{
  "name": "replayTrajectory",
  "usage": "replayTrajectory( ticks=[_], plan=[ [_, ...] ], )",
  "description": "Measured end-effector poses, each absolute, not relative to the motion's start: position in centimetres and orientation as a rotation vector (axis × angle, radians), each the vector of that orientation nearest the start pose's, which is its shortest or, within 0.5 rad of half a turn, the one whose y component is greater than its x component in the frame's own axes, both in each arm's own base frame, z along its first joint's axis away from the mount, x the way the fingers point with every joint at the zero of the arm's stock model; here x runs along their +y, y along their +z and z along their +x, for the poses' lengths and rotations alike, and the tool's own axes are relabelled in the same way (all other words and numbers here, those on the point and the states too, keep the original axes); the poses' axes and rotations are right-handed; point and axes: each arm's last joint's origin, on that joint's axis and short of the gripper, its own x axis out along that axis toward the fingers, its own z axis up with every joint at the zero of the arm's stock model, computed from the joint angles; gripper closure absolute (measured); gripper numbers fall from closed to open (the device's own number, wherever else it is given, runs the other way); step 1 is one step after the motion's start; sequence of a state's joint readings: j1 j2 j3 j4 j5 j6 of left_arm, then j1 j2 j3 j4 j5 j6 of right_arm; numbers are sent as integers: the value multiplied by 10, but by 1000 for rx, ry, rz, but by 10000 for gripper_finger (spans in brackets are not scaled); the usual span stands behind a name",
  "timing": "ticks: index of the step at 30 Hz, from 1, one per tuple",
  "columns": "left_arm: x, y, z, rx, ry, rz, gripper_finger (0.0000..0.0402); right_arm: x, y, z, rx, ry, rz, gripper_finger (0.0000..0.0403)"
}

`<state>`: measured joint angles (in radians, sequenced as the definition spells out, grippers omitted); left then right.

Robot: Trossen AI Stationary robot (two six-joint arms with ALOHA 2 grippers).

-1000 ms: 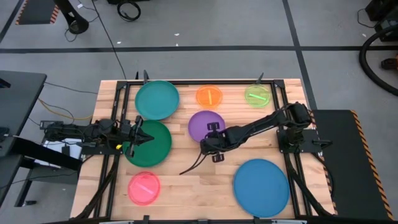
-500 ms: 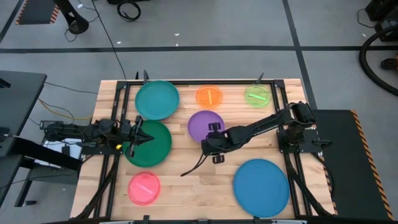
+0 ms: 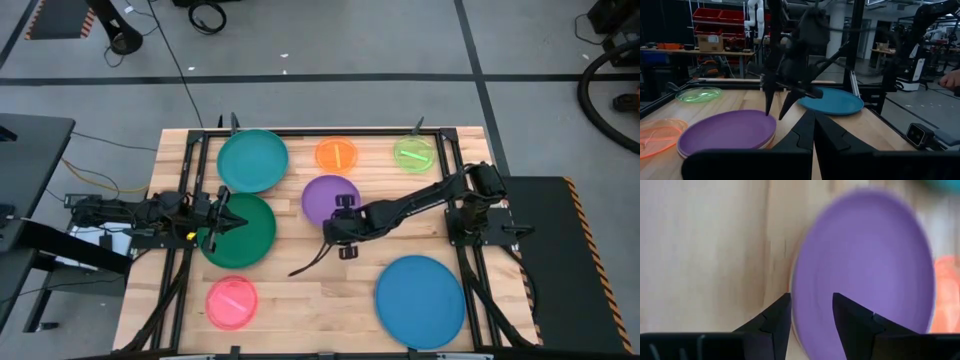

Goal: Stack plastic plates
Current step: Stack the purple plate on top of the light brown plate

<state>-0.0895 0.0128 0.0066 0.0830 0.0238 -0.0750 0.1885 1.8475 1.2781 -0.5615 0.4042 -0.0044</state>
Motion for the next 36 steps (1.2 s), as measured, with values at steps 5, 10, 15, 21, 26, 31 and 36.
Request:
replayTrajectory(
  ticks=[5, 10, 15, 21, 26, 31, 36],
  plan=[
    [-9, 173, 97, -72, -116, -77, 388, 56, 195, 378, 938, -222, -350, 250],
    [-9, 173, 97, -72, -116, -77, 388, 44, 185, 383, 813, -259, -319, 250],
    [-9, 173, 97, -72, -116, -77, 388, 35, 166, 376, 760, -265, -282, 250],
    [-9, 173, 97, -73, -116, -77, 388, 31, 156, 371, 745, -254, -245, 250],
    [-9, 173, 97, -72, -116, -77, 388, 31, 150, 367, 736, -267, -201, 250],
    [-9, 173, 97, -72, -116, -77, 388, 34, 151, 369, 655, -266, -176, 250],
    [-9, 173, 97, -72, -116, -77, 388, 36, 164, 378, 487, -176, -169, 250]
  ],
)
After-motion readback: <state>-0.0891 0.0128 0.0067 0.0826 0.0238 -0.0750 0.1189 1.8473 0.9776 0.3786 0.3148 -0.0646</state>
